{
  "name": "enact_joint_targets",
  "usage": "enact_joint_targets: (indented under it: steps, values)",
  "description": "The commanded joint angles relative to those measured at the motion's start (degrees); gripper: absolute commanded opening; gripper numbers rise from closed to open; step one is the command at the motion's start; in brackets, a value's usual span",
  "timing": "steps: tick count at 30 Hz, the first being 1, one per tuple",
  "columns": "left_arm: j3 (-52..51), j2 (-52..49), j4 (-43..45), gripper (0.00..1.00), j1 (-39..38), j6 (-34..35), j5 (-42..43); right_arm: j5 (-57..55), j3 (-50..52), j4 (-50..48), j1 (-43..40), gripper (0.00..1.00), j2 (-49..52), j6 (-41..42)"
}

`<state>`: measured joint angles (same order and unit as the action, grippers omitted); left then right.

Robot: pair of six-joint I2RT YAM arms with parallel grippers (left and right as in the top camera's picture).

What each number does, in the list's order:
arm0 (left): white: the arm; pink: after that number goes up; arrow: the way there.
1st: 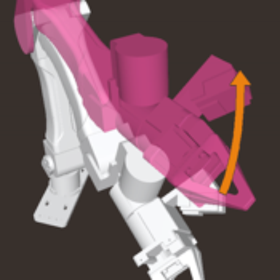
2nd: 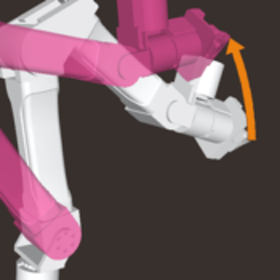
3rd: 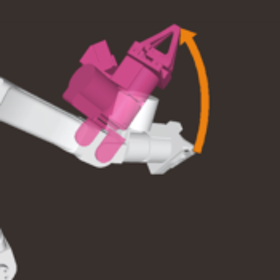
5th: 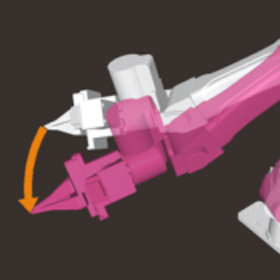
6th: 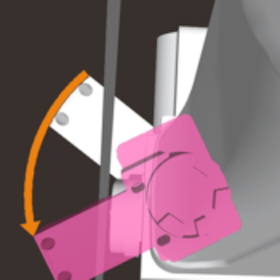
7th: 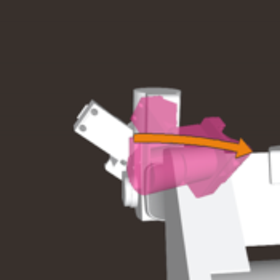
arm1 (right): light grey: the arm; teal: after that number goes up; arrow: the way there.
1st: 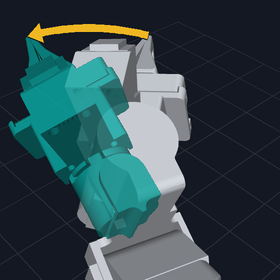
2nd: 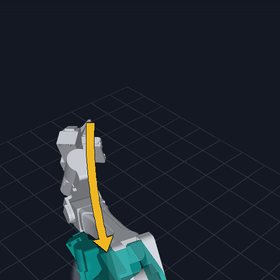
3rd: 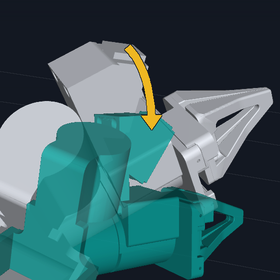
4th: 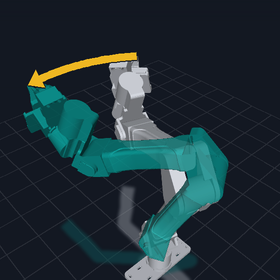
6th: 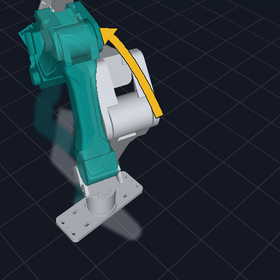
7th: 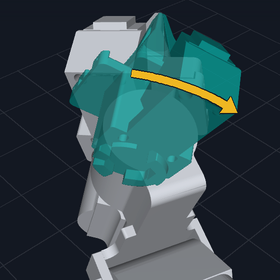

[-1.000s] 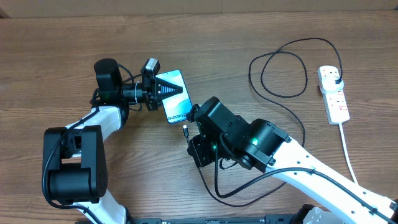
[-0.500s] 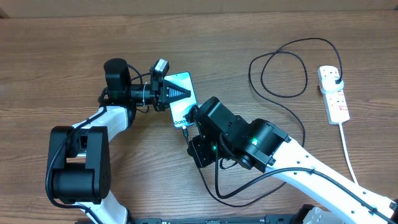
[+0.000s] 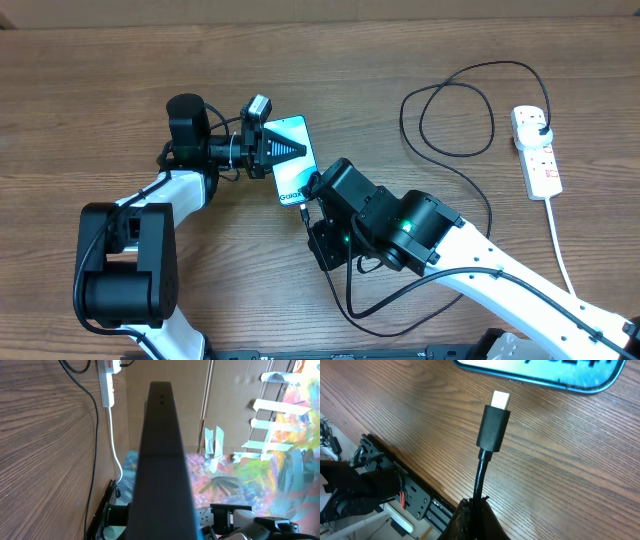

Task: Plug charger to phone and switch on socket
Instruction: 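Align the USB-C plug under the phone's bottom port with the right gripper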

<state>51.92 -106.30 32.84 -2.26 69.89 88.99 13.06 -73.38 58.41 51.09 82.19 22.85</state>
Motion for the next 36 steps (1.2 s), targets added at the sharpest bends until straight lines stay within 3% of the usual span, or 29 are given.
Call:
enact_joint_targets:
  steps: [1, 14, 36]
  values:
    - [1.7, 0.2, 0.5, 0.04, 0.0, -0.9, 1.7, -0.6, 0.6, 0.3, 0.3, 0.04, 0.2, -0.4]
    - [1.7, 0.2, 0.5, 0.04, 0.0, 5.0, 1.7, -0.6, 0.6, 0.0, 0.3, 0.04, 1.1, -0.4]
    - [1.7, 0.2, 0.5, 0.04, 0.0, -0.3, 1.7, -2.1, 0.6, -1.1, 0.3, 0.04, 1.3, -0.4]
